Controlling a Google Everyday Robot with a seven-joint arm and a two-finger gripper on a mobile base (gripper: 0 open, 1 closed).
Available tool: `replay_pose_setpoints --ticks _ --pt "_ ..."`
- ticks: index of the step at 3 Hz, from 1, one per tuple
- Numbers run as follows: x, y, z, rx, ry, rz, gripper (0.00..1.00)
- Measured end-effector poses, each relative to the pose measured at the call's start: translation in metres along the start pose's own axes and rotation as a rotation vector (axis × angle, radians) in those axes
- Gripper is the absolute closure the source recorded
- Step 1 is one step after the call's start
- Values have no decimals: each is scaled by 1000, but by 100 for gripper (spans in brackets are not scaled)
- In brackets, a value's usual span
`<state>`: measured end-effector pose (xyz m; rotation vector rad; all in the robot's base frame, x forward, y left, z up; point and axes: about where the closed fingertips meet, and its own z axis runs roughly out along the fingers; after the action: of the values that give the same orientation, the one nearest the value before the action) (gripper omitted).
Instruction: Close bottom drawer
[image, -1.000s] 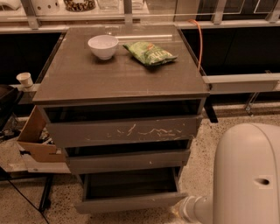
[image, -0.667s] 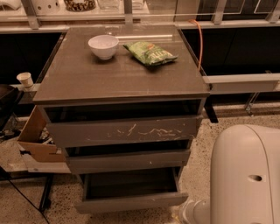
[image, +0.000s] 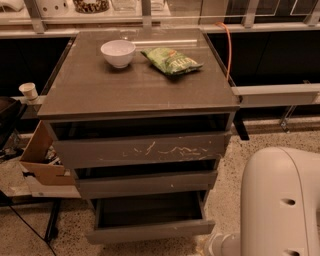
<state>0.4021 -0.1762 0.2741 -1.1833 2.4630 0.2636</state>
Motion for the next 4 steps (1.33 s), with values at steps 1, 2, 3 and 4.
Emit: replay_pose_setpoints --ticks 1,2,3,4 --pt "17 4 28 14 -38 39 100" --pt "29 6 50 42 -101 74 100" --pt "33 9 70 69 -185 83 100" --pt "35 12 73 68 -192 83 100"
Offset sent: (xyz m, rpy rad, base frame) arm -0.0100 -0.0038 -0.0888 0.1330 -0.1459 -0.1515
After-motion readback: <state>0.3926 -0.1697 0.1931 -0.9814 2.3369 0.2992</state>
